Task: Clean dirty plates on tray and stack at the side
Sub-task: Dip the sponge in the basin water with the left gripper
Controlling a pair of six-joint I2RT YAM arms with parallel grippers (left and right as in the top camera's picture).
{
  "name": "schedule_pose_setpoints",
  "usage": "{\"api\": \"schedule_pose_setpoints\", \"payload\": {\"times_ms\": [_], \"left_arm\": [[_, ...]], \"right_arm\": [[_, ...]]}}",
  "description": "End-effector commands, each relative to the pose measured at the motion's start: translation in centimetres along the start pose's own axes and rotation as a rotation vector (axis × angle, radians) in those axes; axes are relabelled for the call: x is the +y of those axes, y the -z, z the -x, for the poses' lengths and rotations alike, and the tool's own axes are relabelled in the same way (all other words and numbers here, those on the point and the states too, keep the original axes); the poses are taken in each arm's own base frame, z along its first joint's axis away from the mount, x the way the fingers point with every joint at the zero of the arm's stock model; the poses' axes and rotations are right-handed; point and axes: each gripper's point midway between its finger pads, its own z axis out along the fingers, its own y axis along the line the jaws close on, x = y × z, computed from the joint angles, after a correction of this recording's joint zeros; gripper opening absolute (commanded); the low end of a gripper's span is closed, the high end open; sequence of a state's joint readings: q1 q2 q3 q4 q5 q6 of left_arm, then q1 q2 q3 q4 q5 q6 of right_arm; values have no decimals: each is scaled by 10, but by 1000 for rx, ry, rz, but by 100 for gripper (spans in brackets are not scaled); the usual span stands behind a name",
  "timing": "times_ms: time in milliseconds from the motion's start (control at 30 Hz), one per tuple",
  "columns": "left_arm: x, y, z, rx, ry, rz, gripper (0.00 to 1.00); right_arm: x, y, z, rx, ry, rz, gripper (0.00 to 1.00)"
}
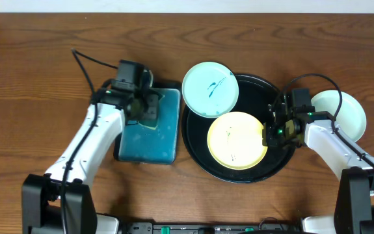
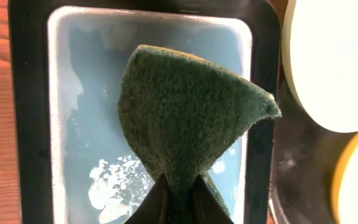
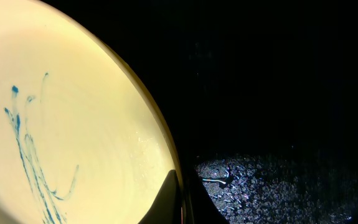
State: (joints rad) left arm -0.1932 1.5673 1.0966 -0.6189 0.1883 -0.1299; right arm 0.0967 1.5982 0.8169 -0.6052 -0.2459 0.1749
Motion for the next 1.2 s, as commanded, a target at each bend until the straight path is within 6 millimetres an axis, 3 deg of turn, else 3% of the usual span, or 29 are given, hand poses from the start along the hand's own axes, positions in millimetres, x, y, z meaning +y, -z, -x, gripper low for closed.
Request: {"api": "schedule_pose_setpoints", "payload": {"times_ms": [0, 167, 433, 767, 1167], "left_arm": [[-12, 13, 6, -16, 27, -180, 8], [-25, 29, 10, -34, -26, -412, 8], [-25, 47, 12, -87, -120, -563, 7], [-10, 49, 16, -111, -95, -554, 7], [-10, 49, 16, -108, -92, -555, 7]], "right_arm": [[1, 0, -1, -5, 1, -10, 1], [1, 0, -1, -5, 1, -10, 1], [1, 0, -1, -4, 1, -11, 1], [1, 0, -1, -4, 1, -11, 1], [2, 0, -1, -4, 5, -10, 1]]}}
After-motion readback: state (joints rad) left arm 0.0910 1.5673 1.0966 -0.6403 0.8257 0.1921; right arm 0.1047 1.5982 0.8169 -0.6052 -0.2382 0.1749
